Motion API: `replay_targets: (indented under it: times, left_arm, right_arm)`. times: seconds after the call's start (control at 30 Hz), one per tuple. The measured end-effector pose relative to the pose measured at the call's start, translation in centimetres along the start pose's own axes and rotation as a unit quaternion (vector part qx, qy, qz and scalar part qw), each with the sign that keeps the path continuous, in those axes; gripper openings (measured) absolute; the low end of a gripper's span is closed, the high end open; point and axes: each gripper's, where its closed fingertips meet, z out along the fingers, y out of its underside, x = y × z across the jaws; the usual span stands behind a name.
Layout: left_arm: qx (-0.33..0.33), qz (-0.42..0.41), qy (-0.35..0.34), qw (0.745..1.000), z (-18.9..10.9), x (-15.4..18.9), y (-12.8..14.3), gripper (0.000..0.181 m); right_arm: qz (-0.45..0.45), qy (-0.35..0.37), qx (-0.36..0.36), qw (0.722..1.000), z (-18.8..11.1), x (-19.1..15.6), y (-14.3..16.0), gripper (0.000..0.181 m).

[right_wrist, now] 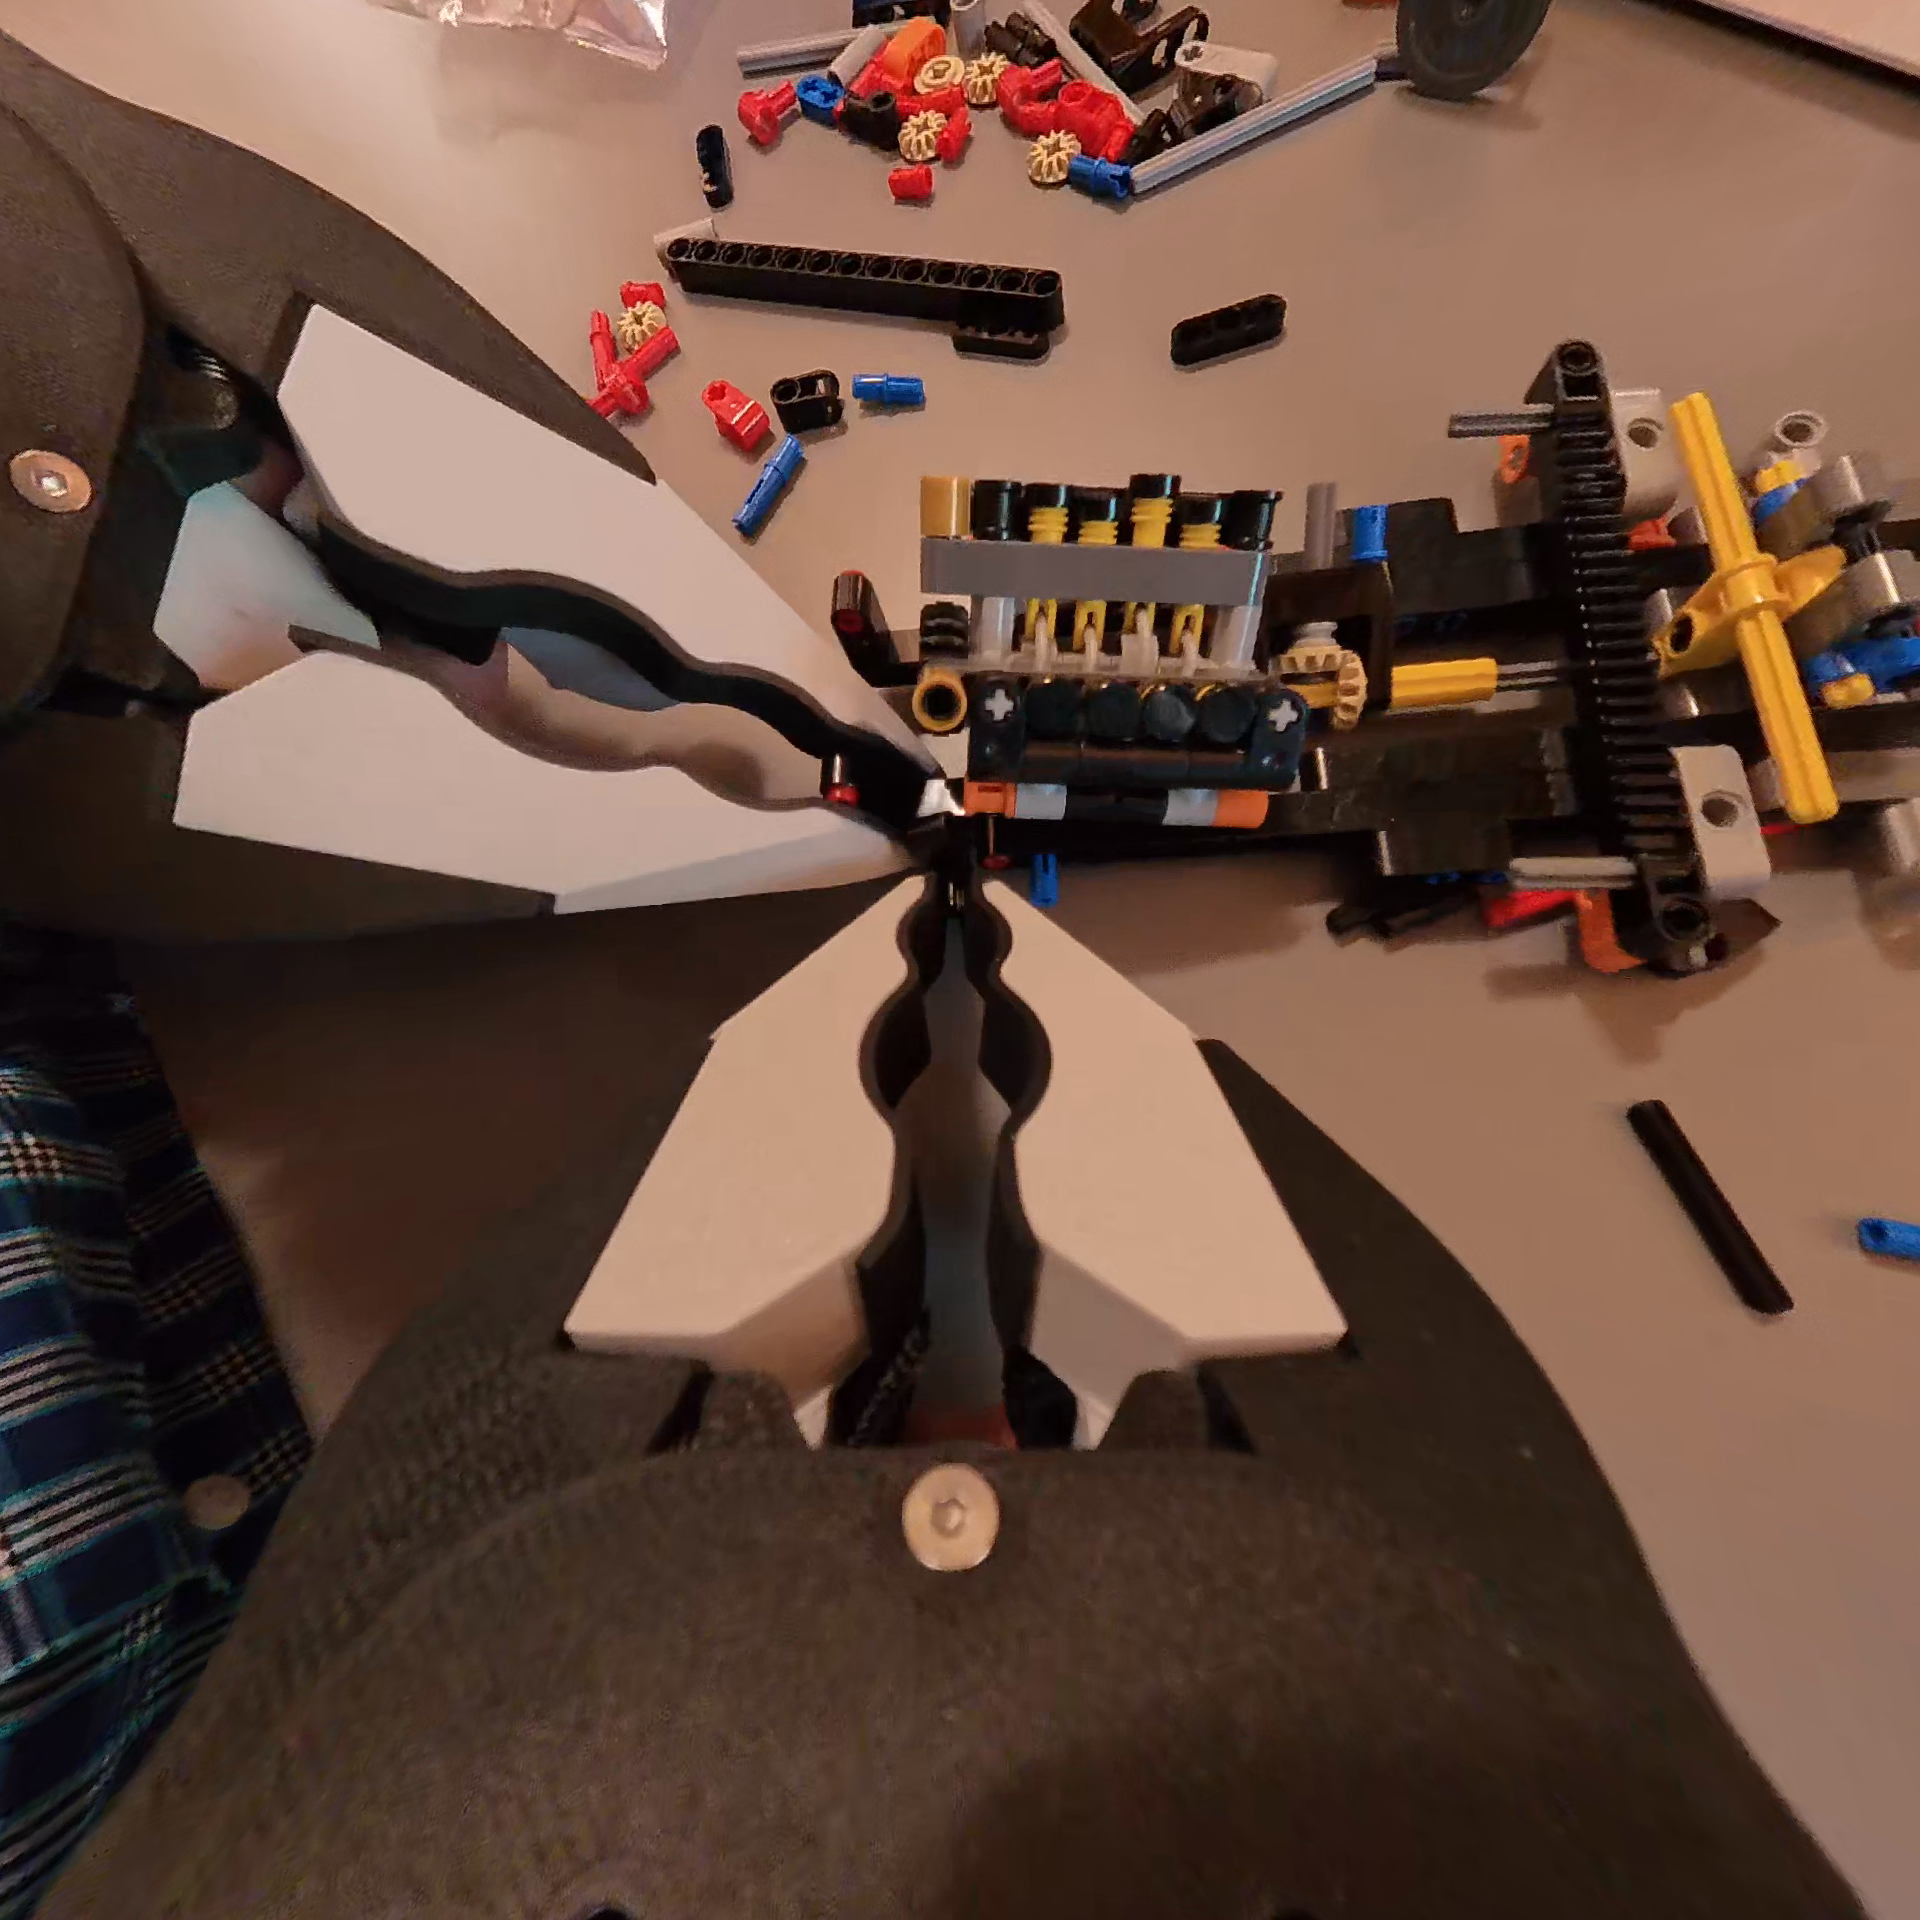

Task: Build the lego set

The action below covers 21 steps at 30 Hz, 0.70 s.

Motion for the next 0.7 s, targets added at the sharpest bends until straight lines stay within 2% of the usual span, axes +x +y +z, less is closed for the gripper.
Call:
replay_targets:
  times: [0.43, 0.7]
  left_arm:
    - [0.004, -0.021, 0.014, 1.000, 0.0, 0.0, -0.2, 0.008]
    - [0.011, -0.053, 0.040, 0.998, 0.0, -0.1, -0.4, 0.008]
  right_arm:
    - [-0.015, 0.016, 0.009, 1.000, 0.0, 0.1, -0.2, 0.002]
    - [-0.037, 0.022, 0.041, 0.998, -1.3, 0.2, -0.4, 0.006]
